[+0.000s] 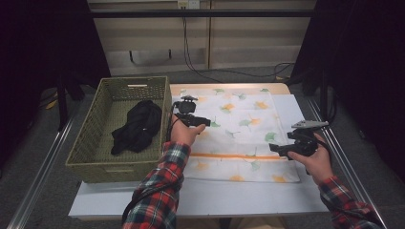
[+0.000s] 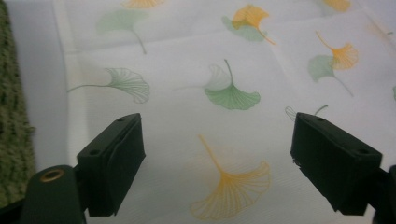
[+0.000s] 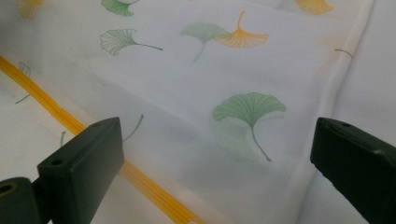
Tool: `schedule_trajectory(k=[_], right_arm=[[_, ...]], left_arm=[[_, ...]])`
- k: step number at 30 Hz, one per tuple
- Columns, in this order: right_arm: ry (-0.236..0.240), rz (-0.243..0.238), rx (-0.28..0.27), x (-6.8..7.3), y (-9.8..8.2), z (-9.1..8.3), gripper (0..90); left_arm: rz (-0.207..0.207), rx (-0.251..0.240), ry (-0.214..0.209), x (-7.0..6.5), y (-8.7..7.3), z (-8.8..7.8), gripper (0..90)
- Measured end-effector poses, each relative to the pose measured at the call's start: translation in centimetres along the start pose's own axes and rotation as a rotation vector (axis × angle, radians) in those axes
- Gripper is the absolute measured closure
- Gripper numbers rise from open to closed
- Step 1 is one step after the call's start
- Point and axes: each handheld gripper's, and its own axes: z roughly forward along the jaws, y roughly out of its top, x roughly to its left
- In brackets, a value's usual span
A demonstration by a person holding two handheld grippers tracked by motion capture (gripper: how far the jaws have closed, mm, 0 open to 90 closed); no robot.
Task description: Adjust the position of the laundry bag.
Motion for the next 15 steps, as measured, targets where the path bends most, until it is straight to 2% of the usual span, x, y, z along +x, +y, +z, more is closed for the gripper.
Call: schedule_trajectory(k=[7, 12, 15], right_arm=[[-0.008, 0.011, 0.004, -0.2, -0.5, -0.4, 2.3], [-0.025, 0.032, 0.015, -0.6, -1.2, -0.9, 2.7], [-0.029, 0.038, 0.018, -0.8, -1.5, -1.2, 3.1]], left_arm=[[0.019, 0.008, -0.044, -0.4, -0.9, 0.8, 13.5], [0.010, 0.005, -0.075, -0.7, -1.8, 1.5, 11.6], [0.031, 0.020, -0.091, -0.9, -2.3, 1.8, 10.8]])
